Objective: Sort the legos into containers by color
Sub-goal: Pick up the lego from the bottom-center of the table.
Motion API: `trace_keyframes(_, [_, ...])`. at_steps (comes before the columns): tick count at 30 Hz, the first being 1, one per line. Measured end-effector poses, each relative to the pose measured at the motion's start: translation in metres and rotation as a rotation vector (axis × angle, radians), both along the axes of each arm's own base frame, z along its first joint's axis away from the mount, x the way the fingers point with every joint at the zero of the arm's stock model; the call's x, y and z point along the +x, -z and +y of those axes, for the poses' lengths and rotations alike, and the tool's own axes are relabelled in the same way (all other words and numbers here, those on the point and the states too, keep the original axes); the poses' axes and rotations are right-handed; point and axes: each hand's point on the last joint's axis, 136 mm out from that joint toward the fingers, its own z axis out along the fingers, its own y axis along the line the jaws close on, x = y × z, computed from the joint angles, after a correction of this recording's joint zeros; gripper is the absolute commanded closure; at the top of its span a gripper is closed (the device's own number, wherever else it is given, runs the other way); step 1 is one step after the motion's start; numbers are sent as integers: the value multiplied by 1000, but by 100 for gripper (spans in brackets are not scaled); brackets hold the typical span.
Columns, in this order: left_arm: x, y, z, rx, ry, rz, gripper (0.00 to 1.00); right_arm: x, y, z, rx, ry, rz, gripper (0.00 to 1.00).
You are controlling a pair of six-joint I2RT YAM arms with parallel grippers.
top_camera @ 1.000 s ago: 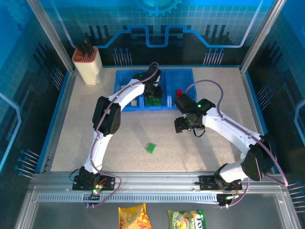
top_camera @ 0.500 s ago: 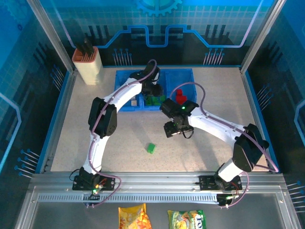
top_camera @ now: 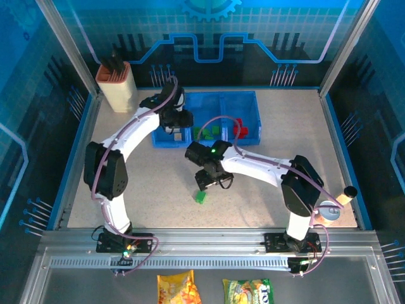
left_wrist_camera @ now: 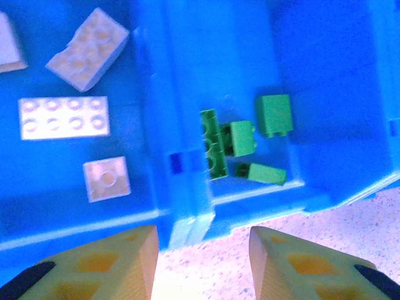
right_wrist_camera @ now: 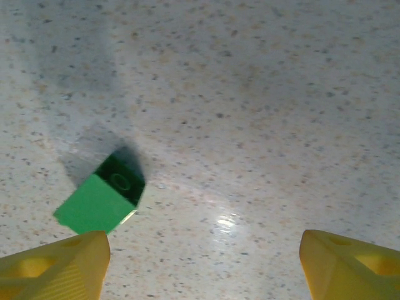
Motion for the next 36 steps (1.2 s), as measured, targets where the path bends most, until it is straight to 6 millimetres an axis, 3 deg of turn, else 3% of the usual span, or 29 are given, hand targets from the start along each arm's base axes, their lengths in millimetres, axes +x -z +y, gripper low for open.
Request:
trace_keyframes(6, [-14,-1,20,-10,-26,7,56,-14,16,21,19,7,28,20])
trace_keyframes(14, [-20,-1,22,-24,-22,10,56,-32,38,41,31,3,62,22])
trace_keyframes(28, [-24,6,24,-18,-21,23,56,-38,68,43,8,9,93,34])
trace_keyframes(36, [-24,6,24,-17,-20,22,56,-35,72,45,10,3,84,46])
